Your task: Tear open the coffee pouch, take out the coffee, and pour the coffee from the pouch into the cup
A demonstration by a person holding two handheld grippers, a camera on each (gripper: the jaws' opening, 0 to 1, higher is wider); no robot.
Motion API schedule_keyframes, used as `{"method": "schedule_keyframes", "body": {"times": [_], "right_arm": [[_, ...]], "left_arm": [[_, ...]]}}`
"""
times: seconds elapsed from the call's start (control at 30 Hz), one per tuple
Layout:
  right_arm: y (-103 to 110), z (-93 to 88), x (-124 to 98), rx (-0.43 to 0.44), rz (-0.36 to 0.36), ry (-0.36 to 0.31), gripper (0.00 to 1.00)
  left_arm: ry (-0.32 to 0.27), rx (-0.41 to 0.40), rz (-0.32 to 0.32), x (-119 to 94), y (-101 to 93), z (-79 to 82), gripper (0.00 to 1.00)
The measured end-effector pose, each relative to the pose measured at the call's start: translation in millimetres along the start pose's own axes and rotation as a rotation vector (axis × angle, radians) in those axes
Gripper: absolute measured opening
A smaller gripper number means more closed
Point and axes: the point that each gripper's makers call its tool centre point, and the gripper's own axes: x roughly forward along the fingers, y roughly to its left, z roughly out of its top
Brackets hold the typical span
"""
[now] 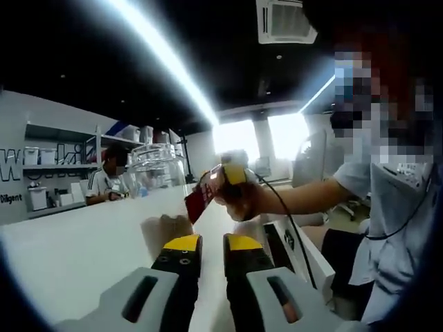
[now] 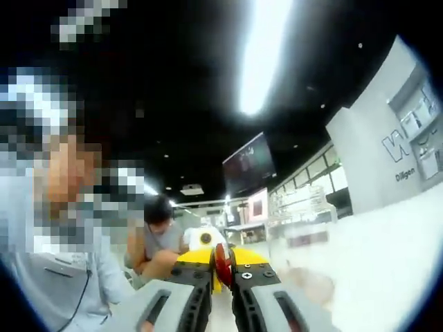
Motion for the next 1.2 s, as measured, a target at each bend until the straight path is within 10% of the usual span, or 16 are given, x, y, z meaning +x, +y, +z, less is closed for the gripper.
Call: {"method": "schedule_keyframes", "body": {"times": [1.2], "right_arm": [[6,48.6,-9,-0.069,-0.029,-0.038,0.09]], "left_arm": [[0.036,0.014,-0.023,3,-6.6,-7.0,0.15]]}}
